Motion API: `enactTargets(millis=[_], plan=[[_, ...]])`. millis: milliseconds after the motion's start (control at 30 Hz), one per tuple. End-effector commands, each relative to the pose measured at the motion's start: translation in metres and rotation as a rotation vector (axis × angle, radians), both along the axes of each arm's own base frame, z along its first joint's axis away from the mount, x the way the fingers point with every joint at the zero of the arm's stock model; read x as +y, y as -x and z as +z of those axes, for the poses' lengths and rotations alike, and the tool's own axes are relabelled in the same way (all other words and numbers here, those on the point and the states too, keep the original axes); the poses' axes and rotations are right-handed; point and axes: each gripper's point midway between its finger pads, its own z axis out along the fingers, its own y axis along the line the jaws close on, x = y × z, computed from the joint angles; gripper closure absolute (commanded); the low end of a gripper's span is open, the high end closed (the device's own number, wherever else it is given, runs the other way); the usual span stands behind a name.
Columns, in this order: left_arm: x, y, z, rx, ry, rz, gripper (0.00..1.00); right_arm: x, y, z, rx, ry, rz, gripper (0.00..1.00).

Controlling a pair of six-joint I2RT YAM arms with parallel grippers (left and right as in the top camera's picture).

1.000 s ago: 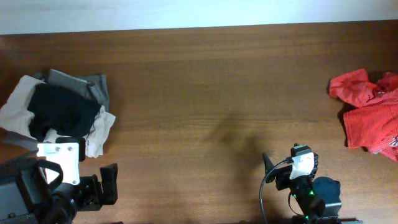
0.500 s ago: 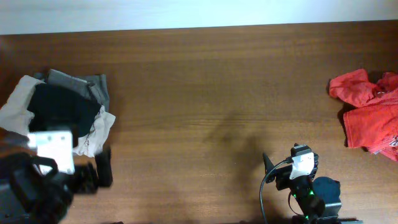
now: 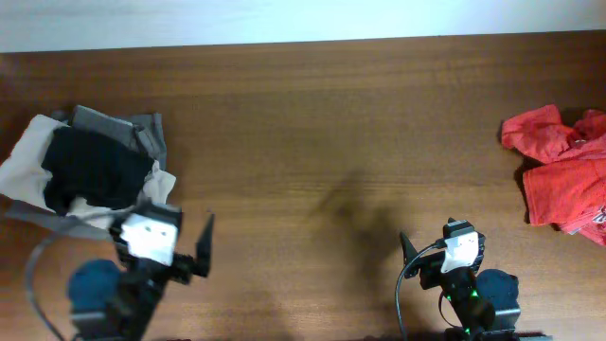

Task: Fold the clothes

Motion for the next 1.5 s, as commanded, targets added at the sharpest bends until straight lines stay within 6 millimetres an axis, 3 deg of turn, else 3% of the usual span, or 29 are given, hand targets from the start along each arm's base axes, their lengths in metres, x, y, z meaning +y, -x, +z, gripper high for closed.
enactTargets(millis=[0, 167, 467, 667, 1467], plan=[[-0.011, 0.008, -0.042, -0.004, -0.012, -0.058, 0.01, 0.000, 0.000, -0.001, -0.004, 0.002, 0.006, 0.01], [-0.018, 0.008, -0.077, -0.054, -0.011, -0.093, 0.01, 0.000, 0.000, -0.001, -0.004, 0.002, 0.006, 0.01], [-0.019, 0.000, -0.107, -0.125, -0.012, -0.095, 0.01, 0.000, 0.000, -0.001, -0.004, 0.002, 0.006, 0.01], [-0.018, -0.002, -0.104, -0.197, -0.017, -0.088, 0.01, 0.000, 0.000, -0.001, -0.004, 0.002, 0.006, 0.01], [-0.016, -0.003, -0.106, -0.193, -0.019, -0.076, 0.01, 0.000, 0.000, -0.001, -0.004, 0.002, 0.006, 0.01]])
